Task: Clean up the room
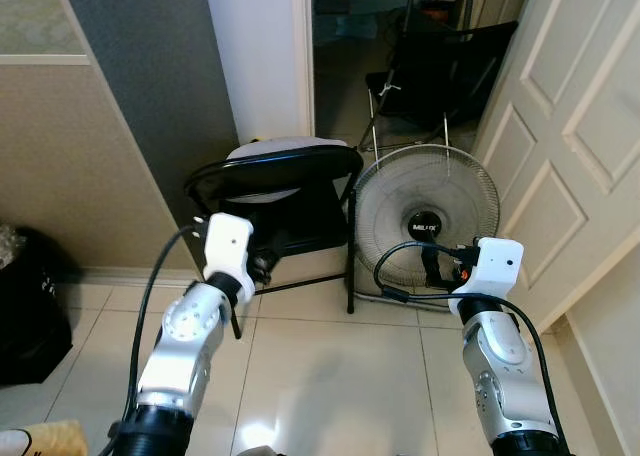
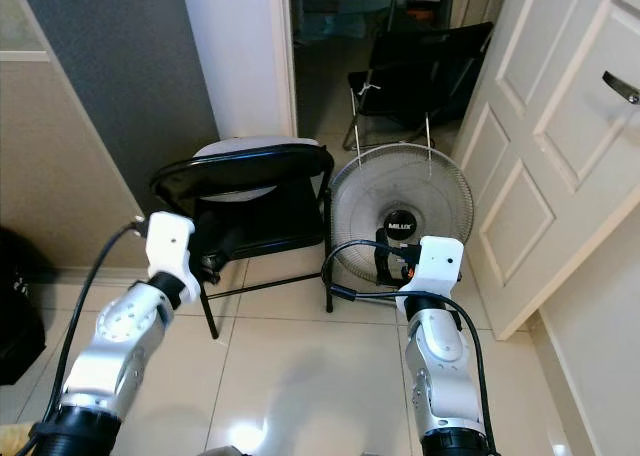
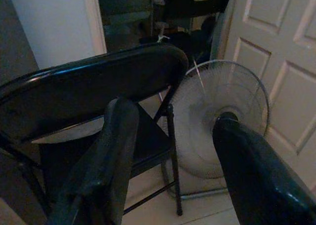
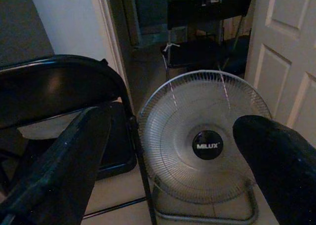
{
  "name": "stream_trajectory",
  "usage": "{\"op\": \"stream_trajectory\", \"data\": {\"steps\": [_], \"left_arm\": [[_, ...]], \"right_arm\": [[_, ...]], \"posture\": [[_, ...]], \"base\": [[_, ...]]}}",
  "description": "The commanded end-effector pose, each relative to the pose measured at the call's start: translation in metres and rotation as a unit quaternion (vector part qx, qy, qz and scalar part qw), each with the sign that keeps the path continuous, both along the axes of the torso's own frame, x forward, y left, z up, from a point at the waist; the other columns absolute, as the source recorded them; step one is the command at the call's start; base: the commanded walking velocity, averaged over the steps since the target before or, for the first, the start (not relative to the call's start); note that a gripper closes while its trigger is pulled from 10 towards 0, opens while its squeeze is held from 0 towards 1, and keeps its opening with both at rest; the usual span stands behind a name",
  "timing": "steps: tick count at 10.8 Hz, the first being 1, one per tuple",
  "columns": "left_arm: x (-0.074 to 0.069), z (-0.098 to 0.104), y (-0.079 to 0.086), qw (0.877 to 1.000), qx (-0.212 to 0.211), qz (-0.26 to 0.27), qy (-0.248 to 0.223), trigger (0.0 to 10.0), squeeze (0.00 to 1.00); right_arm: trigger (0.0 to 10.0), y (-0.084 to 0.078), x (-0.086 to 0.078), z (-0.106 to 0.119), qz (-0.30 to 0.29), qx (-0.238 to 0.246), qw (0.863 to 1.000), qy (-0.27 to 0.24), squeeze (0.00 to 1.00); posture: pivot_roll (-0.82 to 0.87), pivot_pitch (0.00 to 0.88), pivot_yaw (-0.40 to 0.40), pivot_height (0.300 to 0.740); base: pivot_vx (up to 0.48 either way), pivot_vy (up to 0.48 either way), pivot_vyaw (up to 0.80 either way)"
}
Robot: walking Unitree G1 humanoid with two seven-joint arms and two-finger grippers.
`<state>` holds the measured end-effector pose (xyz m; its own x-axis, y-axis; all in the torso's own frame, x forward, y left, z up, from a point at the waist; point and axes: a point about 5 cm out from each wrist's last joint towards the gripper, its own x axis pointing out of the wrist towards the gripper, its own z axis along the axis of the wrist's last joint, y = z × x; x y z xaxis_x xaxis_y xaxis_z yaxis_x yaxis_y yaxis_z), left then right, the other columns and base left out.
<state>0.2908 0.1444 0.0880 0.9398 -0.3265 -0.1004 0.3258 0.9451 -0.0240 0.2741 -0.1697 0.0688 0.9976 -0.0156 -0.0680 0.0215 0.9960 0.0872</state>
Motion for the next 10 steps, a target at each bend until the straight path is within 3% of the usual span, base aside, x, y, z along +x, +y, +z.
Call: {"op": "stream_trajectory", "data": {"steps": [1, 4, 5, 9, 10], "left_arm": [[-0.0005, -0.0051, -0.0011, 1.000, -0.008, 0.007, 0.014, 10.0, 0.00], [-0.0030, -0.0084, -0.0011, 1.000, -0.009, 0.010, 0.018, 10.0, 0.00], [-0.0027, -0.0086, -0.0010, 1.000, -0.011, 0.012, 0.017, 10.0, 0.00], [-0.0007, -0.0079, -0.0028, 1.000, -0.007, 0.012, 0.011, 10.0, 0.00], [-0.0018, -0.0071, -0.0049, 1.000, 0.001, 0.004, 0.003, 10.0, 0.00]], "right_arm": [[10.0, 0.0018, 0.0017, 0.0012, 0.003, -0.006, 1.000, -0.003, 0.00], [10.0, 0.0042, 0.0049, -0.0028, 0.016, 0.001, 1.000, 0.010, 0.00], [10.0, 0.0034, 0.0057, -0.0036, 0.016, 0.006, 1.000, 0.013, 0.00], [10.0, 0.0003, 0.0072, -0.0068, 0.015, 0.001, 1.000, 0.019, 0.00], [10.0, -0.0005, 0.0066, -0.0076, 0.014, 0.001, 1.000, 0.020, 0.00]], "posture": [[-0.06, 0.000, 0.064, 0.740], [-0.04, 0.000, 0.046, 0.740], [-0.04, 0.000, 0.038, 0.740], [-0.04, 0.000, 0.033, 0.740], [-0.05, 0.000, 0.033, 0.740]], "base": [[0.000, 0.000, 0.00], [0.000, 0.391, 0.00], [0.000, 0.439, 0.80], [0.000, 0.000, 0.76], [0.000, -0.480, 0.74]]}}
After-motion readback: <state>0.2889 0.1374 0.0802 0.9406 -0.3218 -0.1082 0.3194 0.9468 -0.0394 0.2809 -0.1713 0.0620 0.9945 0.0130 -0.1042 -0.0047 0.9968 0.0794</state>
